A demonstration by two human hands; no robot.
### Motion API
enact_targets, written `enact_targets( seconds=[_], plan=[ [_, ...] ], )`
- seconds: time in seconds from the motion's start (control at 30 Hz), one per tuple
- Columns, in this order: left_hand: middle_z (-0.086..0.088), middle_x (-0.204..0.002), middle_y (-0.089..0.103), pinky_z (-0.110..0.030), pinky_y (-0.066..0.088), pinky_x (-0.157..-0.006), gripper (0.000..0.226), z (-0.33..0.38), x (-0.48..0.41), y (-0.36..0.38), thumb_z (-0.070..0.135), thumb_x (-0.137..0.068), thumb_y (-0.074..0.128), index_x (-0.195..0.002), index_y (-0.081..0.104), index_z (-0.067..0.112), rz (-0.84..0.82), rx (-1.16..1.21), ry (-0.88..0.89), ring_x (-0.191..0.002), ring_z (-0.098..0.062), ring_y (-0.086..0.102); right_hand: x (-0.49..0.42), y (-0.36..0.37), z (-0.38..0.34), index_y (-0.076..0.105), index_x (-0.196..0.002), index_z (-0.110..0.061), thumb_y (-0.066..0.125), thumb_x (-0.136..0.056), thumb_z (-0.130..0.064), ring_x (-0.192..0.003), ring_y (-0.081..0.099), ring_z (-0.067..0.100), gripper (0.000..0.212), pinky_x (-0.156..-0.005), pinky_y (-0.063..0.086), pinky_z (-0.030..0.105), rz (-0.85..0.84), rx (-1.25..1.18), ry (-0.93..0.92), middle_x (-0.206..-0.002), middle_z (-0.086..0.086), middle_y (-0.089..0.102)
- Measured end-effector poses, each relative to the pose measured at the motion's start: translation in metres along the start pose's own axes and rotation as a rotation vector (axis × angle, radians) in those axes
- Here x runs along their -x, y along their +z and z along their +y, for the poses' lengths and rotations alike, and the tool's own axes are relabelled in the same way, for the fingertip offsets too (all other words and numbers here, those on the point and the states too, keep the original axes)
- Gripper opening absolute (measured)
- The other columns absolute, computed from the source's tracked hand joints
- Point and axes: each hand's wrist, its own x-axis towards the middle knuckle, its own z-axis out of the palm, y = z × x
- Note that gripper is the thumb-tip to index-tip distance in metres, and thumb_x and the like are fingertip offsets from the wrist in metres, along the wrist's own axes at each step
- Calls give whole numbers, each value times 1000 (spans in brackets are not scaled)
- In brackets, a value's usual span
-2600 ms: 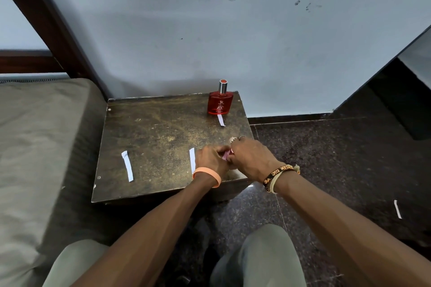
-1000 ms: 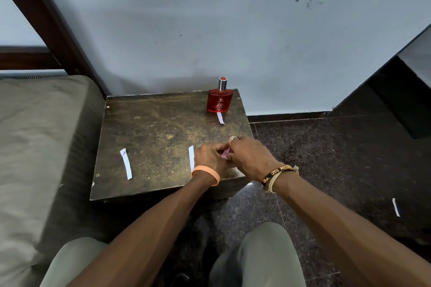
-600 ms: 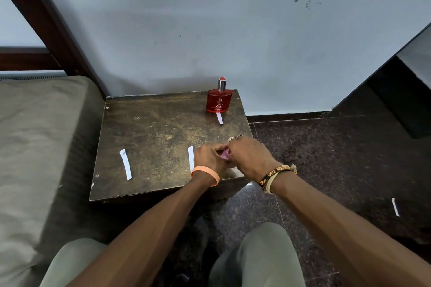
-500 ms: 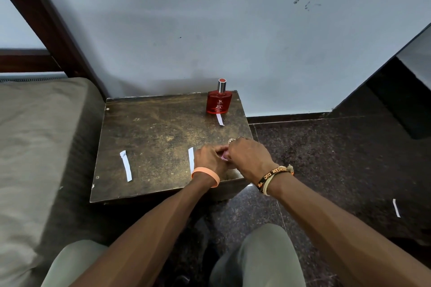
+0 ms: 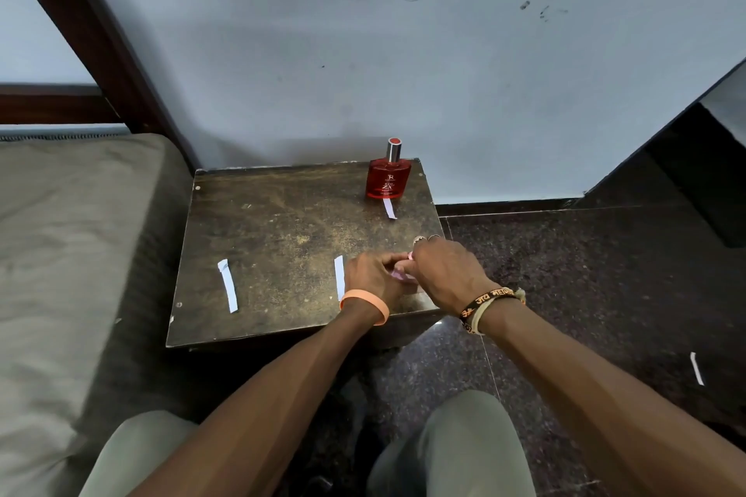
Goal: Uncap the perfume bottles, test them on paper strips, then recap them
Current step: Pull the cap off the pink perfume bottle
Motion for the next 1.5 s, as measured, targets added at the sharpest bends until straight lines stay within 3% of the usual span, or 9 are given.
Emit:
enact_targets(
  seconds=[0.27, 0.4, 0.53, 0.67, 0.77, 0.93, 1.1, 1.27, 1.5],
  plan=[
    [1, -84, 76, -14, 53, -67, 29, 0, 0, 2, 14, -64, 83, -92, 78, 19, 17, 3, 4, -71, -3, 67, 4, 1, 0, 60, -114, -8, 53, -100, -22, -107, 60, 28, 21, -89, 48, 36, -10, -29, -84, -116, 13, 62],
    [0, -86, 76, -24, 57, -71, 35, -1, -1, 1, 16, -62, 84, -95, 77, 23, 17, 15, -5, -76, -9, 70, 4, -2, 1, 60, -108, -8, 55, -98, -32, -100, 62, 30, 27, -83, 51, 41, 27, -101, -1, -108, 13, 64],
    [0, -89, 76, -26, 58, -73, 38, -5, -2, 3, 14, -61, 85, -98, 76, 20, 18, 27, -1, -76, -7, 69, 7, 2, 2, 61, -111, -7, 55, -98, -29, -103, 61, 31, 27, -88, 51, 43, 4, -108, -2, -111, 14, 62],
    [1, -86, 76, -11, 51, -66, 30, -1, -1, 2, 10, -66, 81, -95, 77, 17, 9, 27, 5, -70, -2, 66, 8, 5, 1, 56, -121, -8, 59, -96, -19, -109, 59, 29, 28, -93, 49, 38, 29, -109, -72, -118, 12, 60],
    [0, -84, 76, -18, 54, -69, 27, -3, -3, 3, 14, -68, 78, -94, 77, 20, 16, 6, 9, -71, -5, 68, 6, 5, 0, 61, -117, -11, 61, -94, -19, -106, 61, 27, 23, -91, 50, 36, 54, -91, -104, -114, 10, 62],
    [0, -85, 76, -15, 52, -68, 31, -5, -4, 4, 14, -64, 82, -94, 77, 19, 15, 23, -3, -71, -3, 68, 8, 5, 1, 63, -117, -11, 61, -95, -19, -104, 61, 27, 23, -91, 50, 36, 73, -93, -100, -113, 10, 62],
    [1, -84, 76, -29, 58, -75, 35, -7, -5, 5, 15, -59, 86, -92, 77, 20, -2, 54, -23, -75, -8, 70, 8, 6, 2, 61, -116, -10, 61, -94, -13, -105, 60, 27, 22, -91, 50, 36, 76, -57, -125, -115, 10, 61],
    [0, -91, 76, -25, 58, -76, 43, -6, -5, 6, 15, -57, 89, -98, 76, 18, -10, 67, -47, -78, -8, 70, 8, 6, 4, 59, -112, -10, 59, -96, -17, -104, 61, 28, 17, -90, 53, 42, 67, -22, -118, -114, 10, 60],
    [0, -92, 76, -26, 57, -77, 42, -5, -2, 5, 21, -57, 90, -97, 76, 17, 9, 100, -33, -80, -8, 70, 10, 3, 8, 60, -110, -12, 58, -97, -20, -99, 60, 25, 15, -84, 51, 34, 115, -88, -77, -108, 7, 60]
  ],
)
